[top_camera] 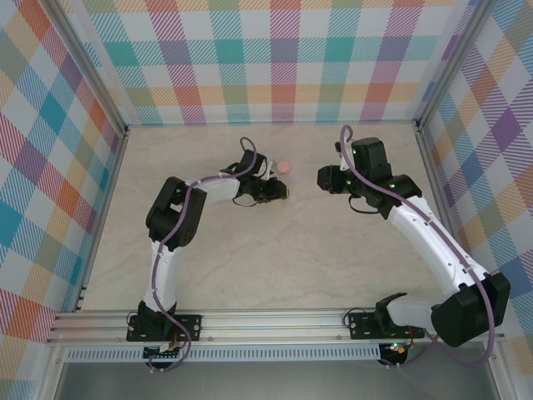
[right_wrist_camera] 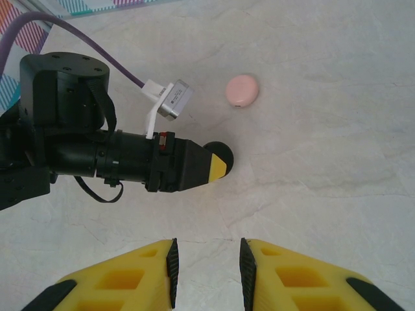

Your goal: Insert wireless bluetooth earbuds into charging case

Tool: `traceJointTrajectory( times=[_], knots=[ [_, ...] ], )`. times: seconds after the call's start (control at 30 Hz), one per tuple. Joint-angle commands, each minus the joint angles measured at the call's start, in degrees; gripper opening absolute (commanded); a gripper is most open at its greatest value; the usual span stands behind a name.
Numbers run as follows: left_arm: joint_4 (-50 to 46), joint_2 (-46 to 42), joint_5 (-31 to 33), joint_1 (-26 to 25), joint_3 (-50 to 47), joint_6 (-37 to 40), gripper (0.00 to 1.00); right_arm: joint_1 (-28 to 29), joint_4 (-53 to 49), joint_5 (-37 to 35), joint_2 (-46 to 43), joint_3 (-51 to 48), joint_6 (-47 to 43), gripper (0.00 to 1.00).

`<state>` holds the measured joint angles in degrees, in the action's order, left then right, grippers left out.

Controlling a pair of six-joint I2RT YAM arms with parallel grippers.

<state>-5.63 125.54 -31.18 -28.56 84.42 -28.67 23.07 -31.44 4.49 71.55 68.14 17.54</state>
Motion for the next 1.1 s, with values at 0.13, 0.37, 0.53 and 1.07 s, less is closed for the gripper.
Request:
traceJointTrajectory(
  times=[0.13,0.37,0.53,1.07],
  knots=[
    [-1.3,1.7,0.0,0.5,1.1,-1.1,0.34,0.1,-1.0,-0.3,0.5,-0.8,0.8,0.34],
    [-3.8,-1.4,4.8,0.5,-0.4,2.2,0.6,0.0,-1.0,-0.9,1.2,-0.8,0.9,0.38],
    [-7.5,-5.0,8.6,0.7,-0.9,5.8,0.65,0.1,-0.9,-2.9,2.0,-0.9,1.0,0.4],
    [-15.8,-28.3,28.1,2.4,-14.7,14.9,0.66,0.0,-0.8,-26.6,4.1,-7.3,6.2,0.42]
  ],
)
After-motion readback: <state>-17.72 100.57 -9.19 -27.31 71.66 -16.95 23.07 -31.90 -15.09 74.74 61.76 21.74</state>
